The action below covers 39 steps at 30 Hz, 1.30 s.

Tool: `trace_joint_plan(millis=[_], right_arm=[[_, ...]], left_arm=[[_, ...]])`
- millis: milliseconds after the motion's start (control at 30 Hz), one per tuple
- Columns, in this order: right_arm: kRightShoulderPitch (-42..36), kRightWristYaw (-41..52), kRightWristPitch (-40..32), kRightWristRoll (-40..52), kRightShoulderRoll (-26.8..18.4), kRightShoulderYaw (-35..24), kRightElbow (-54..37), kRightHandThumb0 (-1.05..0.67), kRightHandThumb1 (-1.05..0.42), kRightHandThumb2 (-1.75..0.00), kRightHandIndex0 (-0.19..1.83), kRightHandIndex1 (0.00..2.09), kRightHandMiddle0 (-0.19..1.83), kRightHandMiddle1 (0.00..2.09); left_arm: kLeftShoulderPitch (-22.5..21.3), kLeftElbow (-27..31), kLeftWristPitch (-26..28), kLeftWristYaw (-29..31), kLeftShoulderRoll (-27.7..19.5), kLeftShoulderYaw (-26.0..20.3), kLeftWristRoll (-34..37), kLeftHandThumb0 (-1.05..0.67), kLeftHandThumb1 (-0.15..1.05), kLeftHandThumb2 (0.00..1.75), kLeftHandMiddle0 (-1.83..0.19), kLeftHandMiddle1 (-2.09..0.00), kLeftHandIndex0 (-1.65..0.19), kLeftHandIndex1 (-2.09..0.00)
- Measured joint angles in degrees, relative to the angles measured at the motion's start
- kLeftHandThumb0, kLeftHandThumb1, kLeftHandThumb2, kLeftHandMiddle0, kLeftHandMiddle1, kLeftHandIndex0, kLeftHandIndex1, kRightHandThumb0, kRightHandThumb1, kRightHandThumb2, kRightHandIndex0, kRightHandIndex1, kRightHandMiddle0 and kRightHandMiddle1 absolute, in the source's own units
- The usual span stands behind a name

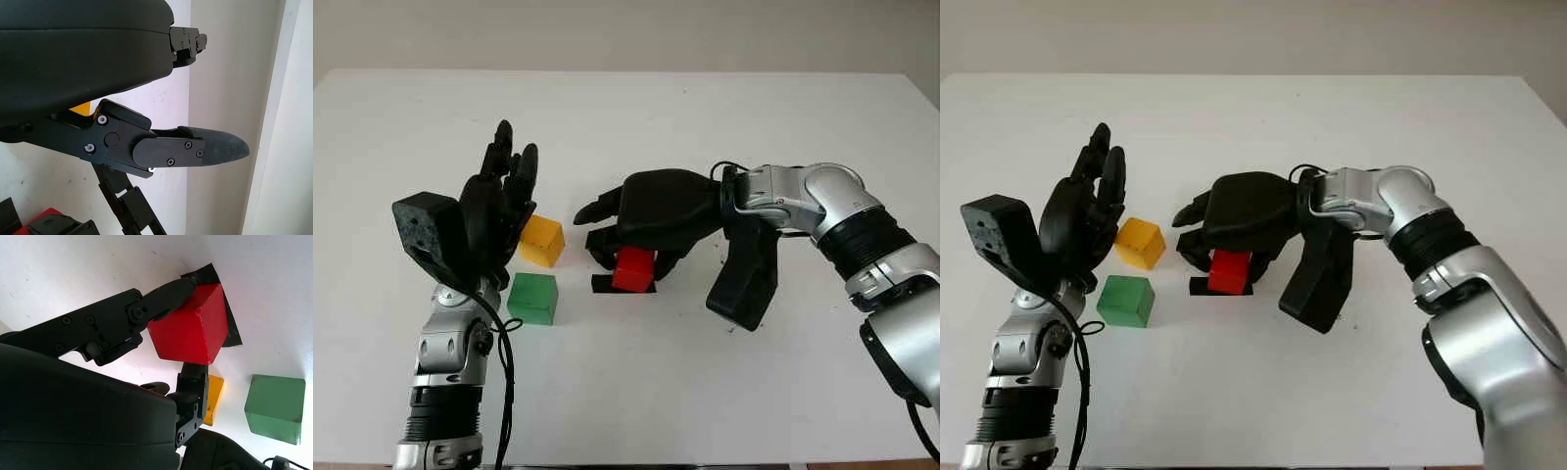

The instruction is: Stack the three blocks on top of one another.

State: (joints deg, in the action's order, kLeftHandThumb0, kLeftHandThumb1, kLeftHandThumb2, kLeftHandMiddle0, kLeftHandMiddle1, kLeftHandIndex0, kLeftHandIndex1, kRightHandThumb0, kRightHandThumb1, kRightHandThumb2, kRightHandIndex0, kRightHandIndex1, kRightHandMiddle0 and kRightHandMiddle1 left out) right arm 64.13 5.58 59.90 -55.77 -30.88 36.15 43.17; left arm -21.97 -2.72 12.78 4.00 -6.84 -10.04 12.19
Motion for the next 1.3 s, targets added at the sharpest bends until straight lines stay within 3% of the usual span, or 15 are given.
trace_joint_plan(millis=[167, 233, 300, 400, 767, 967, 1100, 1167, 1300], right_arm=[[-0.01, -2.13, 0.07, -0.47, 0.09, 0.30, 0.72, -0.48, -0.96, -0.05, 0.28, 0.02, 0.30, 1.45], [0.01, -1.54, 0.04, -0.38, 0.09, 0.37, 0.73, -0.58, -0.93, -0.04, 0.24, 0.01, 0.23, 1.40], [0.01, -0.02, 0.04, -0.26, 0.08, 0.50, 0.73, -0.69, -0.91, -0.05, 0.18, 0.01, 0.10, 1.19], [0.00, 1.68, 0.03, 0.02, 0.06, 0.64, 0.67, -0.78, -0.90, -0.05, 0.12, 0.02, 0.09, 0.79], [-0.02, 4.24, 0.69, 3.44, -0.33, 0.48, 0.23, -0.87, -0.86, -0.05, 0.01, 0.01, -0.02, 0.50], [-0.06, 10.20, -0.13, 7.12, -2.18, -0.64, -2.07, -0.92, -0.88, -0.06, -0.17, 0.00, -0.18, 0.15], [-0.36, 18.10, -3.90, 15.63, -3.50, -3.71, -3.32, -0.93, -0.92, -0.07, -0.19, 0.00, -0.19, 0.01], [-1.10, 20.65, -7.44, 21.38, -3.90, -7.11, -3.96, -0.94, -1.01, -0.12, -0.19, 0.01, -0.16, 0.03], [-4.40, 20.47, -13.78, 26.78, -5.06, -13.37, -6.94, -0.91, -1.05, -0.35, -0.17, 0.04, -0.15, 0.04]], left_arm=[[0.07, 0.59, 0.39, -0.29, 0.28, 0.00, 0.05, -0.83, 1.05, 0.41, 0.09, 0.00, 0.06, 0.00], [0.07, 0.70, 0.39, -0.26, 0.31, 0.00, 0.06, -0.83, 1.05, 0.41, 0.10, 0.00, 0.07, 0.00], [0.09, 0.70, 0.39, -0.18, 0.32, -0.01, 0.07, -0.83, 1.05, 0.41, 0.11, 0.00, 0.07, 0.00], [0.15, 0.70, 0.39, -0.16, 0.32, -0.01, 0.07, -0.83, 1.05, 0.42, 0.11, 0.00, 0.07, 0.00], [0.26, 0.70, 0.07, 0.10, 0.32, -0.01, 0.08, -0.82, 1.05, 0.43, 0.11, 0.00, 0.06, 0.00], [0.38, 0.70, 0.11, 0.00, 0.33, -0.03, 0.09, -0.83, 1.05, 0.42, 0.10, 0.00, 0.07, 0.00], [0.43, 0.71, 0.11, -0.11, 0.33, -0.02, 0.09, -0.82, 1.05, 0.42, 0.10, 0.00, 0.07, 0.00], [0.54, 0.72, 0.09, -0.12, 0.32, -0.01, 0.06, -0.82, 1.05, 0.42, 0.10, 0.00, 0.08, 0.00], [0.74, 0.77, 0.17, -0.13, -0.16, 0.02, -0.29, -0.83, 1.05, 0.41, 0.07, 0.00, 0.07, 0.00]])
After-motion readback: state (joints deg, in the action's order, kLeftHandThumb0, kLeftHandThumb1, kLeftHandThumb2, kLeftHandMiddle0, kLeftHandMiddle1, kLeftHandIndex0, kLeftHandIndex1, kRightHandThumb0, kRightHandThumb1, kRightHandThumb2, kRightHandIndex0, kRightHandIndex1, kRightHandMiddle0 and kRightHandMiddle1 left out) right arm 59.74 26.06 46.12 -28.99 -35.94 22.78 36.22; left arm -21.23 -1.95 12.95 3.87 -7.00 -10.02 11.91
